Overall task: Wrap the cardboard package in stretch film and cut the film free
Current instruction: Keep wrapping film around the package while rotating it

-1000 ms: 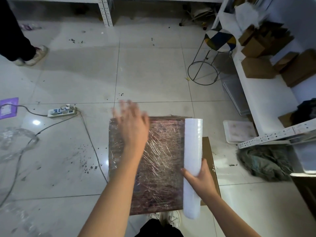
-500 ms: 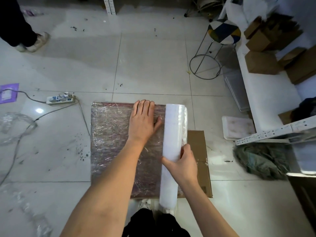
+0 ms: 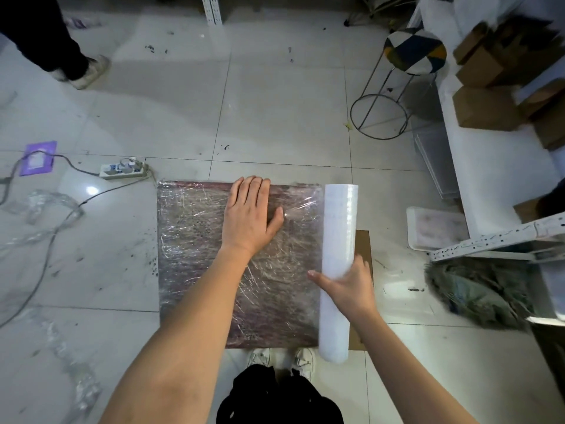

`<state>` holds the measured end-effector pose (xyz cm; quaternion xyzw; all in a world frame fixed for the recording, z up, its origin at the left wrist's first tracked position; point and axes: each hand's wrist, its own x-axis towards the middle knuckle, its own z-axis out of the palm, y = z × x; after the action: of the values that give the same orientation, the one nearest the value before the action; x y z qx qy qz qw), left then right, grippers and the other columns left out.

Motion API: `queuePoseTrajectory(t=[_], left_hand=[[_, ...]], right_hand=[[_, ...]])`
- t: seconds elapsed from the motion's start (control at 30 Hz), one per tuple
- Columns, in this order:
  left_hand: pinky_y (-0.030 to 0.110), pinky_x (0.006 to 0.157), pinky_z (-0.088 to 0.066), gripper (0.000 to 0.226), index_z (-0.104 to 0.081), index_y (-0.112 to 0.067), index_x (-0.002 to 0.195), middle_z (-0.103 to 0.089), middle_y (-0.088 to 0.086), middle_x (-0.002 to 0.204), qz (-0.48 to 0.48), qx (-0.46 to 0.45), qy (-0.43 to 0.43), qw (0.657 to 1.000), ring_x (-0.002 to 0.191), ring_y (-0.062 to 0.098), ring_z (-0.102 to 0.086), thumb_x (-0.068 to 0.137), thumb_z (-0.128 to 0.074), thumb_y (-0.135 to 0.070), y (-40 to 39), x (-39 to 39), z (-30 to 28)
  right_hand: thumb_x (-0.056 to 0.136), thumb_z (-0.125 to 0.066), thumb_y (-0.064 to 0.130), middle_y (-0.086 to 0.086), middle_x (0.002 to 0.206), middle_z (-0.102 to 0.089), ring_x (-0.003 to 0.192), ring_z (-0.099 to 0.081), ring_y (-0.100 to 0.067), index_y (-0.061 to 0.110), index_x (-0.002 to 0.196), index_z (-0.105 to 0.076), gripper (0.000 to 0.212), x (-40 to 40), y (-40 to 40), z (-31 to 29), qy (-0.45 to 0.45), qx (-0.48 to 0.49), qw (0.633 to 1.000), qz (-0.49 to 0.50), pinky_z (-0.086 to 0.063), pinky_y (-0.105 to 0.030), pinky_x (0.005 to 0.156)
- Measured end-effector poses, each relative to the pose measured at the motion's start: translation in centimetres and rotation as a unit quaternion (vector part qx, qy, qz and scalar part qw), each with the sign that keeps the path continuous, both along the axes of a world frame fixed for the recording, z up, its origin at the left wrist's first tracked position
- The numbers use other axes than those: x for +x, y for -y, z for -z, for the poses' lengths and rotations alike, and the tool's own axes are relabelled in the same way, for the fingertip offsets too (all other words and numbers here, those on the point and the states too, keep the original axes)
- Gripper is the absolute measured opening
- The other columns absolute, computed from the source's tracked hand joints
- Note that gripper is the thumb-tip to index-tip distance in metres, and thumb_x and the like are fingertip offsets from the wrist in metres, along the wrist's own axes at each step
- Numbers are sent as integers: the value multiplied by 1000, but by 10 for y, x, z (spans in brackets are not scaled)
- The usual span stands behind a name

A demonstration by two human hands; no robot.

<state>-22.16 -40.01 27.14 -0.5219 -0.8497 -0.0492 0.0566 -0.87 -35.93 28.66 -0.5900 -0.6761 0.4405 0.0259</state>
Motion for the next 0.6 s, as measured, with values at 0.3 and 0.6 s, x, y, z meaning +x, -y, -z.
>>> queuePoseTrajectory(t=[0.3,0.6], left_hand=[[40,112,-16,60,-50,2,126,-57,19,122,-2,18,13,1000,118,34,-51,92,-33,-46,-2,-7,1],[40,113,-13,62,-49,2,128,-57,19,123,13,10,29,999,119,33,-51,94,-29,-46,-3,-9,0]], right_hand=[[82,-68,38,2,108,-57,93,-57,-3,16,114,-42,47,7,-12,2,-171,-142,975,24,-48,-18,68],[72,-75,49,8,87,-55,81,-57,-16,12,102,-41,58,4,-21,9,-70,-7,997,44,-49,-34,67]])
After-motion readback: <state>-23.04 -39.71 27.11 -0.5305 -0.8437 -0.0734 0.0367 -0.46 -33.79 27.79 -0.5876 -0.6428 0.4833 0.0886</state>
